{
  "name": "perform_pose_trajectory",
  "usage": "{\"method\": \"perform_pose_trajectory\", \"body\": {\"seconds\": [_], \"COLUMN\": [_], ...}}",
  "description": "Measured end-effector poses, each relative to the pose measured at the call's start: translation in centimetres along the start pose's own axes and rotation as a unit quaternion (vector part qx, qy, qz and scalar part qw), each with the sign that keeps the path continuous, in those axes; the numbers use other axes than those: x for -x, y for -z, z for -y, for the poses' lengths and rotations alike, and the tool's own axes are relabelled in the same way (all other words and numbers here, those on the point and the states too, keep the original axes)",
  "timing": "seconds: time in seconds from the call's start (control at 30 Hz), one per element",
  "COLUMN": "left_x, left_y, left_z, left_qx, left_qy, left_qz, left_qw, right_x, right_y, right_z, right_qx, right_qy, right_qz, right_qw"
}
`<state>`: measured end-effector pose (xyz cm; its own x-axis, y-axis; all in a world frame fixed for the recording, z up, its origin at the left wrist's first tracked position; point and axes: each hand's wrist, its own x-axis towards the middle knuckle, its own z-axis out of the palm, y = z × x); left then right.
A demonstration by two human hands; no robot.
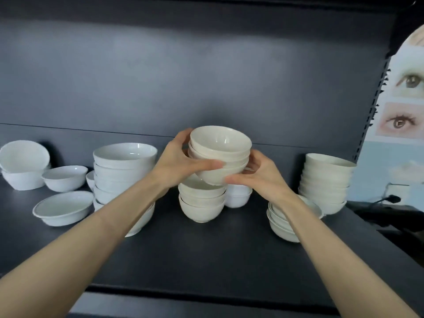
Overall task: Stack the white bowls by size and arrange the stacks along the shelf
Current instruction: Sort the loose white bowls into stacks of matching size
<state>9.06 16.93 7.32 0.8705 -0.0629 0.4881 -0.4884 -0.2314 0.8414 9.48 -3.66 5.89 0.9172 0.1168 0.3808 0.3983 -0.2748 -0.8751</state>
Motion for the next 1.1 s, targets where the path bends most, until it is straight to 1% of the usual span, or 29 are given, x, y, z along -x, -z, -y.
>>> {"method": "perform_pose_trajectory", "body": {"seconds": [0.2, 0.43, 0.57, 0.83, 0.93, 1.1], "left_x": [-0.1, -0.3, -0.3, -0.5, -0.6, -0.6], "left_y": [-0.7, -1.1, -1.1, -1.2, -1.3, -1.4], "left_z": [1.1, 2.8, 3.8, 4.6, 5.1, 6.1], "left_qx": [-0.031, -0.054, -0.066, -0.067, -0.064, -0.056], "left_qy": [0.030, 0.070, 0.087, 0.074, 0.087, 0.084], "left_qz": [-0.056, -0.084, -0.083, -0.049, -0.049, -0.042], "left_qw": [0.998, 0.993, 0.991, 0.994, 0.993, 0.994], "right_x": [-2.9, -4.4, -4.7, -4.8, -4.6, -4.2], "right_y": [-0.3, -1.5, -1.7, -1.8, -1.8, -2.1], "right_z": [-2.1, -4.0, -4.7, -5.2, -5.4, -5.8], "right_qx": [-0.011, -0.043, -0.040, -0.026, -0.028, -0.023], "right_qy": [-0.005, -0.015, -0.015, -0.020, -0.021, -0.029], "right_qz": [0.061, 0.077, 0.089, 0.089, 0.085, 0.084], "right_qw": [0.998, 0.996, 0.995, 0.996, 0.996, 0.996]}}
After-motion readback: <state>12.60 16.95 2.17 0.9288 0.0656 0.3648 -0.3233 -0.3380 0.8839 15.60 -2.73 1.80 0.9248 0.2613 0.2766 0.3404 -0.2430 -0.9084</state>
